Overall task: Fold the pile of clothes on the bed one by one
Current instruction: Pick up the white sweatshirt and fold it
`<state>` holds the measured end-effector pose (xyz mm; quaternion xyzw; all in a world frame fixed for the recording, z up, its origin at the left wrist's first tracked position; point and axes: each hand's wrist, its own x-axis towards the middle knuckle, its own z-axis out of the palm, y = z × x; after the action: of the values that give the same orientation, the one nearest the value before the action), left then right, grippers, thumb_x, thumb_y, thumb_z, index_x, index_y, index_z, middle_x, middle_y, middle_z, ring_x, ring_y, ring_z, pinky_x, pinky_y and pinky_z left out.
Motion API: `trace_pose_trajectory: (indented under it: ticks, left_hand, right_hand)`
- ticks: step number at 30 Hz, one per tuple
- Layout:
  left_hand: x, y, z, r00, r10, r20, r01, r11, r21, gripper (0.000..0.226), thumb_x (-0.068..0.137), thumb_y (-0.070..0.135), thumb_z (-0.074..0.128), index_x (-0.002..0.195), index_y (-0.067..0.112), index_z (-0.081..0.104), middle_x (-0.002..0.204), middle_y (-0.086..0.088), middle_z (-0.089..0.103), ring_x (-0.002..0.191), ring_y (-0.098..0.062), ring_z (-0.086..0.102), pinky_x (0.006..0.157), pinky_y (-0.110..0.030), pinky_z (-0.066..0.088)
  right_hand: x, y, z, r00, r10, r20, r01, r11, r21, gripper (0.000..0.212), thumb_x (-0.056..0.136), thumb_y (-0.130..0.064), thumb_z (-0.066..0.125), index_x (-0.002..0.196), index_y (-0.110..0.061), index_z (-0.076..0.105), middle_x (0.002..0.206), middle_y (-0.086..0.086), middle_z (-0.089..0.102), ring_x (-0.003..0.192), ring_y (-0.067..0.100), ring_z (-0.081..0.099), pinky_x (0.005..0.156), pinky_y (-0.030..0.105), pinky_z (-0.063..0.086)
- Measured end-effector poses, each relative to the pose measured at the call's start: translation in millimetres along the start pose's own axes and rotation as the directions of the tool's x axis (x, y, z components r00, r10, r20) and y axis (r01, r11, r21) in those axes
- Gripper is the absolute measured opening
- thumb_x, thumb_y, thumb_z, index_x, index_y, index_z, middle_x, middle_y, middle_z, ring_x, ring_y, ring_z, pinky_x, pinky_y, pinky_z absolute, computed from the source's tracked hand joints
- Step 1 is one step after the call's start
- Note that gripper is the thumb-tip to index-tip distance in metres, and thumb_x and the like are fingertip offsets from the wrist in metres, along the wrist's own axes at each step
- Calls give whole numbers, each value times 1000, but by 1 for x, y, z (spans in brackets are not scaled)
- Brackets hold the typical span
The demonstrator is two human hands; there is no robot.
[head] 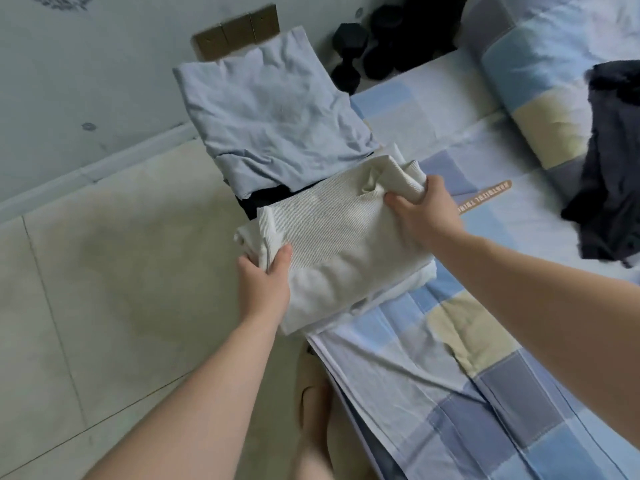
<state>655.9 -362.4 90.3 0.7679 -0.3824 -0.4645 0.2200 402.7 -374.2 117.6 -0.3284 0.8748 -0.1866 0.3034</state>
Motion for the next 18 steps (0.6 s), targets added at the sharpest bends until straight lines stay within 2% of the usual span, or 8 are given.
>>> trace_pose_trajectory:
  ticks: [2, 3, 5, 6, 8, 11, 13, 18]
  left_hand:
    - [-8, 1, -5, 949, 270, -162, -225, 941, 251, 76, 86, 41, 74, 146, 13, 38, 141, -10, 50, 128, -34, 48, 96, -42, 38]
    - [-13, 1, -7, 850, 494, -181, -387, 821, 421, 75, 83, 36, 75, 146, 15, 41, 144, -11, 48, 128, -36, 46, 98, -46, 36]
    - [-22, -2, -4, 592, 806, 10, -665, 482, 570, 57, 79, 24, 77, 133, 20, 57, 139, -7, 53, 123, -33, 48, 96, -46, 36]
    - [-24, -2, 0, 526, 841, 127, -735, 375, 565, 49, 79, 22, 79, 125, 24, 63, 136, -3, 56, 123, -30, 49, 96, -44, 37]
    - [-18, -9, 9, 589, 763, 265, -743, 384, 548, 43, 86, 29, 73, 128, 31, 63, 142, 2, 54, 134, -26, 44, 107, -46, 38]
    - [2, -18, 18, 716, 593, 368, -673, 448, 588, 52, 101, 48, 36, 152, 40, 34, 163, 8, 28, 152, -18, 19, 123, -53, 17]
    - [18, -21, 26, 745, 546, 384, -646, 446, 619, 57, 101, 52, 23, 157, 40, 22, 167, 10, 18, 154, -15, 12, 124, -51, 11]
    - [30, -23, 38, 769, 521, 370, -614, 441, 655, 63, 99, 56, 19, 159, 37, 19, 167, 12, 15, 153, -14, 14, 124, -52, 11]
  right_hand:
    - [-10, -4, -1, 991, -50, -123, 36, 992, -119, 79, 83, -54, 68, 148, -25, 32, 154, 5, 35, 143, 30, 32, 114, 50, 26]
    - [-18, -5, -1, 969, -160, -186, 126, 975, -185, 85, 85, -48, 67, 154, -27, 23, 163, 4, 20, 150, 29, 19, 120, 52, 16]
    - [-37, -5, 1, 860, -478, -180, 391, 842, -371, 84, 89, -39, 63, 159, -30, 16, 168, 2, 2, 155, 27, 2, 122, 52, 3]
    - [-44, -2, 5, 809, -578, -108, 484, 758, -437, 81, 92, -41, 59, 159, -31, 16, 169, 2, -1, 155, 27, -2, 122, 53, 0]
    - [-46, 9, 18, 777, -629, 27, 552, 660, -510, 75, 96, -55, 45, 160, -31, 17, 169, 2, 0, 155, 29, -3, 122, 58, 0]
    - [-28, 19, 41, 817, -562, 129, 519, 619, -590, 74, 96, -69, 28, 160, -33, 18, 169, 4, 5, 156, 30, 0, 121, 61, 6]
    - [-11, 16, 52, 842, -516, 159, 493, 615, -615, 74, 96, -72, 22, 160, -36, 13, 170, 3, 1, 156, 29, -3, 122, 59, 3]
    - [8, 12, 60, 852, -491, 181, 485, 611, -625, 75, 95, -74, 18, 160, -38, 7, 169, 2, -1, 156, 27, -4, 123, 56, 2]
